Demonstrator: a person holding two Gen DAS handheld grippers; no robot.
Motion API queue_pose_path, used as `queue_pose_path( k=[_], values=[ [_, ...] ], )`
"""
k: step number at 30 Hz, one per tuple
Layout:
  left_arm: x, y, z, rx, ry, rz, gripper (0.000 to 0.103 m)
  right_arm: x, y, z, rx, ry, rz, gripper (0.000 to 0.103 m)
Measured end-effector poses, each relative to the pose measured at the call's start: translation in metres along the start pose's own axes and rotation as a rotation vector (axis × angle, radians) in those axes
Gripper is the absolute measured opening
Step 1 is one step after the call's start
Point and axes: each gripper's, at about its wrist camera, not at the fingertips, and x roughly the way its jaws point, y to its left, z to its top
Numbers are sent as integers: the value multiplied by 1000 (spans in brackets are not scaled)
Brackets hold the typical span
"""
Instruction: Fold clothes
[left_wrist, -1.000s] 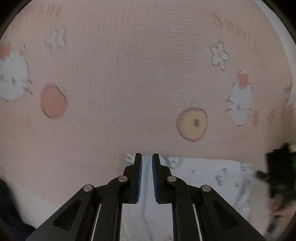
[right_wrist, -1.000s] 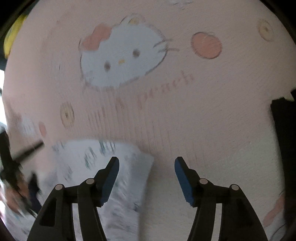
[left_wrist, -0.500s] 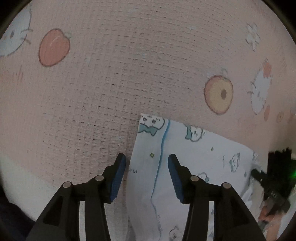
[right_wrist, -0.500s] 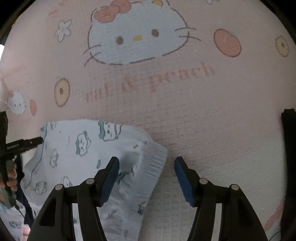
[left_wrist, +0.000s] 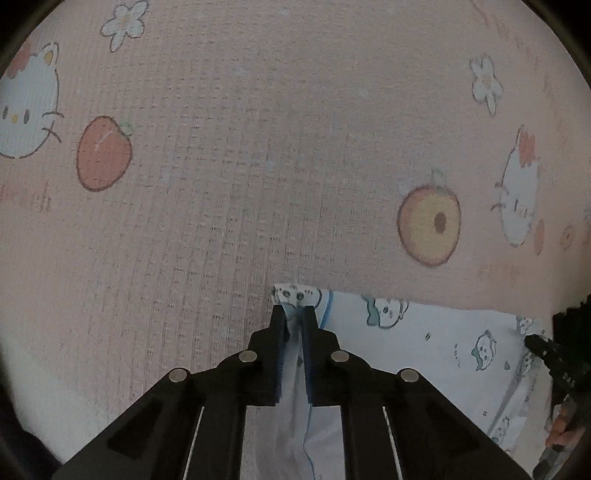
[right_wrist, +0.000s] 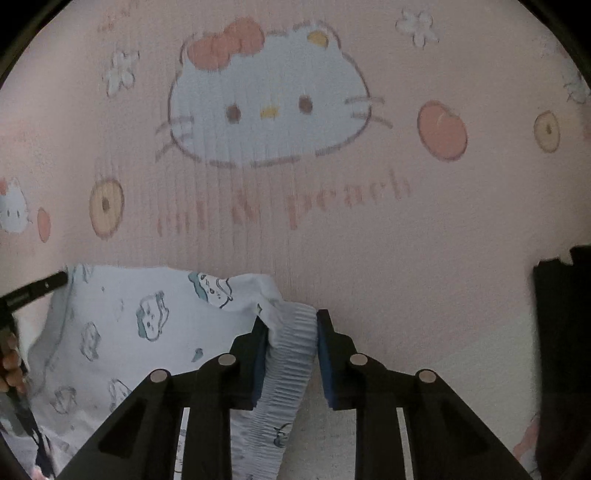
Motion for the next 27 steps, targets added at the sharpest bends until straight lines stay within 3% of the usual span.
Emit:
queue_pose_path(
  k=[4, 6, 9, 10, 11, 13, 15, 18, 20, 24, 27],
  values=[
    [-10, 2, 2, -12, -18, -34, 5, 0, 3, 2, -41, 0, -93, 22],
    [-12, -2, 5, -1, -16, -31, 5, 7, 0, 4, -25, 32, -86, 22],
    [-22, -8, 11, -9, -56, -100, 5, 12, -5, 4, -11, 53, -62, 26],
    [-26, -9, 12, -16, -67, -128, 5, 13, -10, 3, -12, 65, -68, 34],
    [-30, -10, 13, -28, -69, -167, 6, 12, -14, -2, -4, 76, -78, 50],
    [-33, -12, 16, -33, -34, -208, 6, 9, -19, -3, 30, 67, -44, 64],
    [-35, -11, 18, -34, -2, -196, 8, 2, -23, -2, 59, 46, 24, 64],
    [-31, -15, 24, -26, 69, -115, 10, -14, -25, 0, 95, -8, 97, 69],
    [-30, -16, 21, -36, 118, -128, 10, -21, -26, 0, 114, -34, 148, 74],
    [-31, -10, 10, -81, 215, -143, 12, -30, -20, -6, 95, 0, 183, 74],
    [-37, -8, 3, -81, 238, -116, 39, -18, -23, -3, 69, 44, 198, 74]
  ],
)
